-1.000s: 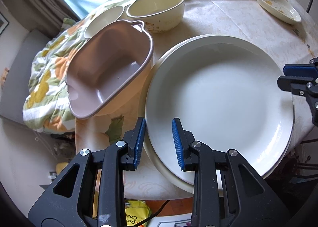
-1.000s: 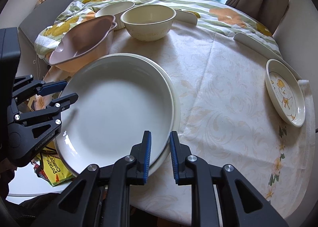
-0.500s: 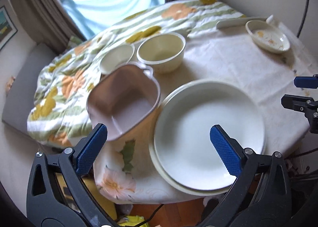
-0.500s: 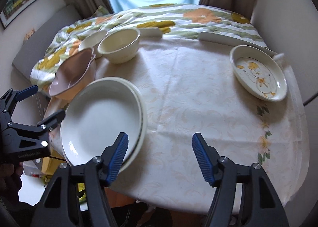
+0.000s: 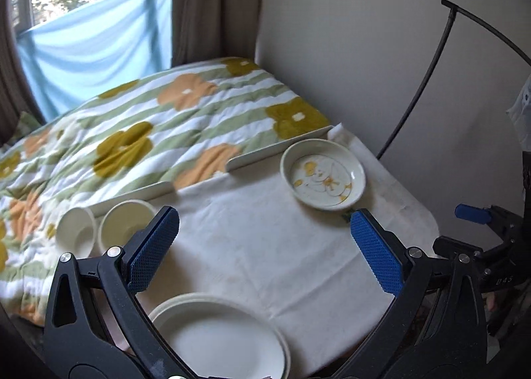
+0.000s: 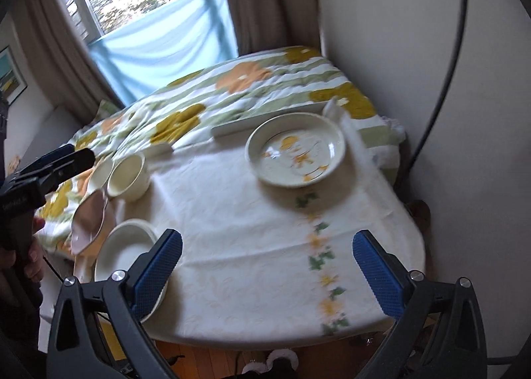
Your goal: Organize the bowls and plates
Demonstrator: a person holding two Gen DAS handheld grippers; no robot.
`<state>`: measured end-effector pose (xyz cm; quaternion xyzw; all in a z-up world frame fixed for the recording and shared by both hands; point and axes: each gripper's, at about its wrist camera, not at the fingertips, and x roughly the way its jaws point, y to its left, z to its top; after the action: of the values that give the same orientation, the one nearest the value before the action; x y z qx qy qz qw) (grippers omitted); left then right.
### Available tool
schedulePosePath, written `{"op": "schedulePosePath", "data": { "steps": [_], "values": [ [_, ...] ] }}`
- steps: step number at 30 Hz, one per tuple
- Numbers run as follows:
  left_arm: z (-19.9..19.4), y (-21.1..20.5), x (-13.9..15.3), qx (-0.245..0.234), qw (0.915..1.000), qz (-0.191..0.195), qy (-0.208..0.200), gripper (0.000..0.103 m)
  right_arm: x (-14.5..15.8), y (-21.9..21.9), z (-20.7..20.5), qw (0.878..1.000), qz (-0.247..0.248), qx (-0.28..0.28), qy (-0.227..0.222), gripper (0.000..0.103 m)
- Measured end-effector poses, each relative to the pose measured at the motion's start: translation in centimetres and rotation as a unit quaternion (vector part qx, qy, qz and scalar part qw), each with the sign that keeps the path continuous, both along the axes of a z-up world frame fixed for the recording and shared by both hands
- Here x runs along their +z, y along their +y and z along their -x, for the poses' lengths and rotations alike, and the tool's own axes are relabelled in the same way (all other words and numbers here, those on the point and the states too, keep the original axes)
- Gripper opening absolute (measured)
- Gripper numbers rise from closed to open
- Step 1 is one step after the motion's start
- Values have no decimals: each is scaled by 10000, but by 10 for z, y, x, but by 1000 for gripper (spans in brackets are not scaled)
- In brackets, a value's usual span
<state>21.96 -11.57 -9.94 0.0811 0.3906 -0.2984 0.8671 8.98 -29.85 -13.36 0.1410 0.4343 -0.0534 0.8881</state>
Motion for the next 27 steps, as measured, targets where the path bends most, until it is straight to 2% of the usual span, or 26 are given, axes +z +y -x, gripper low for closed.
{"op": "schedulePosePath", "data": {
  "steps": [4, 10, 11, 12, 14, 18, 22, 24, 26, 27],
  "values": [
    [-44, -51, -31, -376, 9978, -72, 536, 103, -8, -38, -17, 9992, -156, -354, -28, 102],
    [-107, -101, -108, -549, 9896, -381, 1274, 100, -72, -89, -67, 9907, -1109, -734, 275, 102],
    [-115, -108, -120, -557, 9882, -470, 1348, 95, -83, -93, -75, 9895, -1183, -767, 311, 98],
    [-124, -115, -132, -583, 9864, -572, 1429, 90, -93, -98, -82, 9883, -1260, -795, 335, 89],
    [-142, -127, -153, -607, 9829, -712, 1585, 72, -111, -105, -96, 9848, -1446, -851, 451, 76],
    [-172, -148, -181, -601, 9788, -755, 1806, 66, -138, -116, -118, 9792, -1672, -983, 594, 63],
    [-186, -159, -195, -613, 9764, -777, 1920, 46, -145, -117, -131, 9793, -1665, -1013, 551, 54],
    [-189, -160, -197, -596, 9773, -776, 1881, 39, -146, -115, -135, 9803, -1585, -1032, 574, 42],
    [-191, -162, -197, -626, 9777, -766, 1852, 22, -149, -115, -139, 9799, -1585, -1072, 572, 32],
    [-192, -161, -197, -638, 9775, -729, 1872, 20, -150, -116, -141, 9797, -1572, -1103, 570, 27]
  ]
}}
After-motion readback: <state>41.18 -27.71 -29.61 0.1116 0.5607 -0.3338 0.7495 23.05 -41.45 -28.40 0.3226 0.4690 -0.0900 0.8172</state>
